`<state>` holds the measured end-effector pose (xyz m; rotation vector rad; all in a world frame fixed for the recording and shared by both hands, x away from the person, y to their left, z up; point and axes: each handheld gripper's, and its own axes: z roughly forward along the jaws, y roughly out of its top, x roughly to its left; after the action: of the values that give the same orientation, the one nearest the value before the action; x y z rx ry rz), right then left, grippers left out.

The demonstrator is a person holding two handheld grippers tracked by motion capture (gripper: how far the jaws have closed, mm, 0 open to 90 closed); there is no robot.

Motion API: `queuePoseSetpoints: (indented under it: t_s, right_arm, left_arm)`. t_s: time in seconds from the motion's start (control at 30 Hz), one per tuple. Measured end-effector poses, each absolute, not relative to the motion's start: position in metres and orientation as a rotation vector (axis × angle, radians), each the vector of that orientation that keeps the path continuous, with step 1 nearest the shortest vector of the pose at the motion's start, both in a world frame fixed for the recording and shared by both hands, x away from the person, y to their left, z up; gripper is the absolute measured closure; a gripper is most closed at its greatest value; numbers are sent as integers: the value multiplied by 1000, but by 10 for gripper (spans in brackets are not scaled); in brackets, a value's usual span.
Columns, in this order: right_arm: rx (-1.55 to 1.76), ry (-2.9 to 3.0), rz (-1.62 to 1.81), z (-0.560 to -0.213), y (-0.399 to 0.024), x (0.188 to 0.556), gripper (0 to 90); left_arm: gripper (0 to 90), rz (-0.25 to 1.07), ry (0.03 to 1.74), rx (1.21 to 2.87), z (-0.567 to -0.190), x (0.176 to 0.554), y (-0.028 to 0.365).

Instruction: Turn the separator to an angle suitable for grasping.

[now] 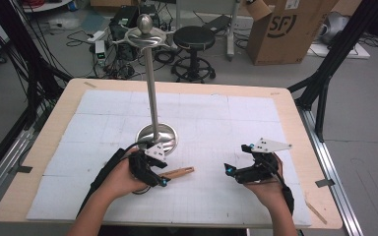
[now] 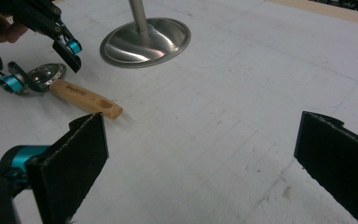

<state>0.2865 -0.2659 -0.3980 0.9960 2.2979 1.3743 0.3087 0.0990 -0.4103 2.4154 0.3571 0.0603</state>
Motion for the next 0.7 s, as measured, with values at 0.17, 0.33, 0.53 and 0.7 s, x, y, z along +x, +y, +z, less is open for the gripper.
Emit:
queuePoseSetpoints:
  t_s: [0.17,0.33,0.53,0.7]
  right_arm:
    - [994,2299,1370,-399,-266,287,17]
    - [999,2307,1356,-400,-265,287,17]
    - [996,2315,1348,-401,-264,287,17]
    - [1001,2320,1345,-402,-265,287,17]
  left_arm:
    - [409,59,373,2383,-410,303,113]
    - [380,50,400,2368,-415,301,124]
    - [365,46,419,2373,-417,301,129]
    - [362,53,415,2392,-420,301,126]
